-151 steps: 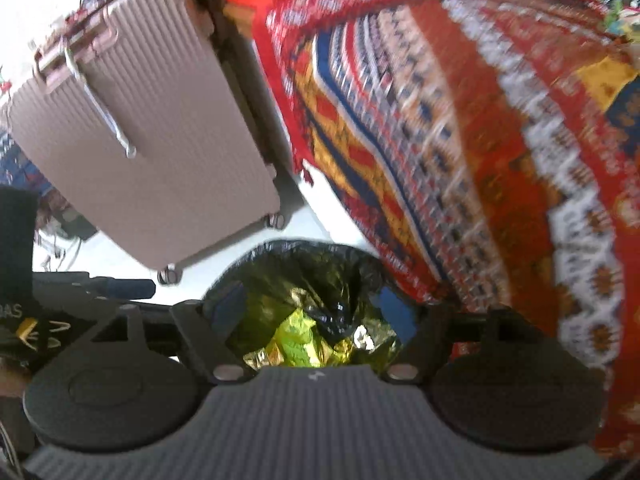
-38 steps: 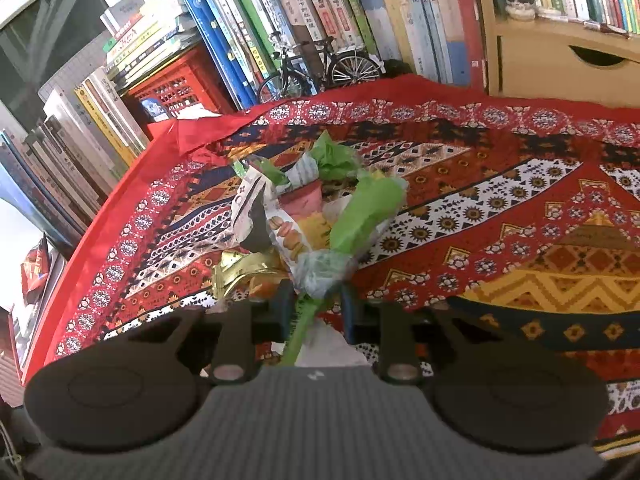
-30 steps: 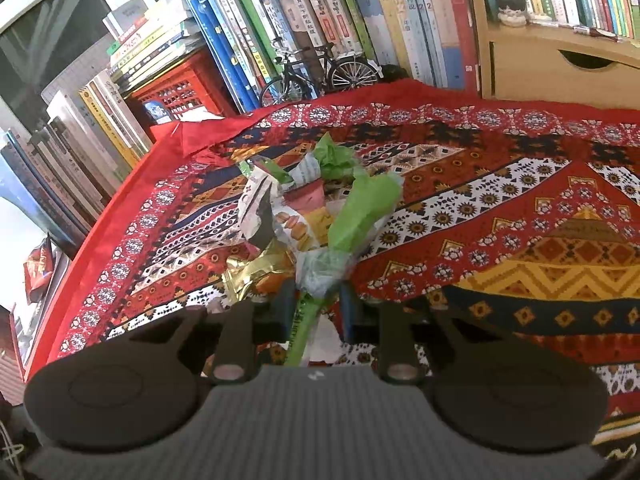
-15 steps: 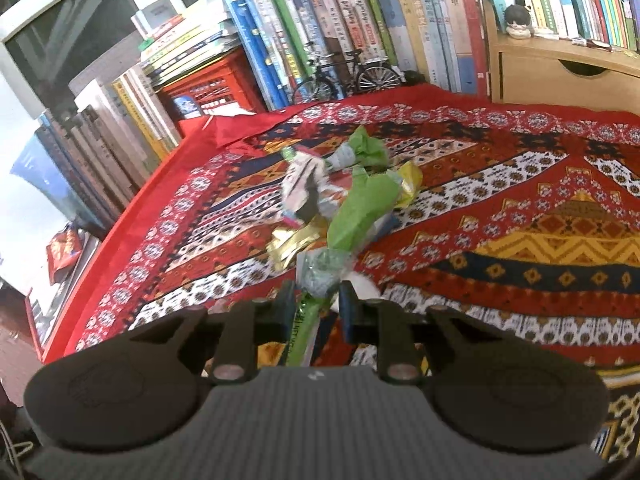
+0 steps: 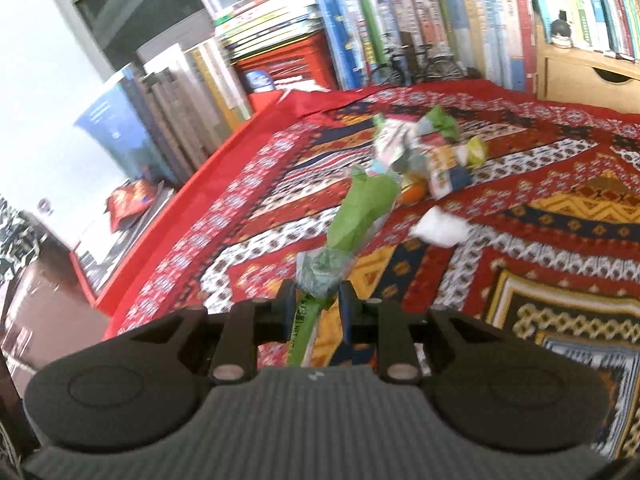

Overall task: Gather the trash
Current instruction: 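Carry the green wrapper and clear wrapper over to the black bin, then open both tools to drop the wrappers into the bin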

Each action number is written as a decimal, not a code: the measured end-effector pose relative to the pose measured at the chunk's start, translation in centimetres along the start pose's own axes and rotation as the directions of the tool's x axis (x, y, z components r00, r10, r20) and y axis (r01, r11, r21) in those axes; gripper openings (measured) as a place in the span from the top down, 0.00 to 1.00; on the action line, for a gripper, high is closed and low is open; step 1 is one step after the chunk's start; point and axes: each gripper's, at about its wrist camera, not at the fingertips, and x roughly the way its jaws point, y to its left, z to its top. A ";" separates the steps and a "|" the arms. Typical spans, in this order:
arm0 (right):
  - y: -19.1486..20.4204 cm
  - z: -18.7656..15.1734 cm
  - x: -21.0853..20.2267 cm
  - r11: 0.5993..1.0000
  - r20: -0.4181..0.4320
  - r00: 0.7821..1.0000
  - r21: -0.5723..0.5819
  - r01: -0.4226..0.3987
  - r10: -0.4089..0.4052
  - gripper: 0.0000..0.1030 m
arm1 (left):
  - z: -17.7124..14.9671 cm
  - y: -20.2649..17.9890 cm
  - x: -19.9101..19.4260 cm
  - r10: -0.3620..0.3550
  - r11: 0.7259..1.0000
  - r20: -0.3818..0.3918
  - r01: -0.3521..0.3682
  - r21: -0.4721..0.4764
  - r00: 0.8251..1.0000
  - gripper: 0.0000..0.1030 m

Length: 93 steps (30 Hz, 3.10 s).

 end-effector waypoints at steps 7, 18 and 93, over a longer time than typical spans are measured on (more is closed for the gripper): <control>3.9 -3.4 -1.4 0.998 -0.029 0.999 -0.049 -0.041 0.040 0.75 | -2.9 3.5 -3.9 0.036 0.999 0.004 -0.036 -0.028 0.999 0.89; 9.1 -8.9 -1.5 0.986 -0.111 0.990 -0.136 -0.099 0.084 0.75 | -8.0 10.3 -7.8 0.122 0.986 -0.019 -0.124 -0.116 0.992 0.89; 11.0 -29.0 13.9 0.857 -0.431 0.902 -0.456 -0.240 0.023 0.38 | -27.0 25.8 3.1 0.298 0.873 -0.315 -0.391 -0.292 0.901 0.27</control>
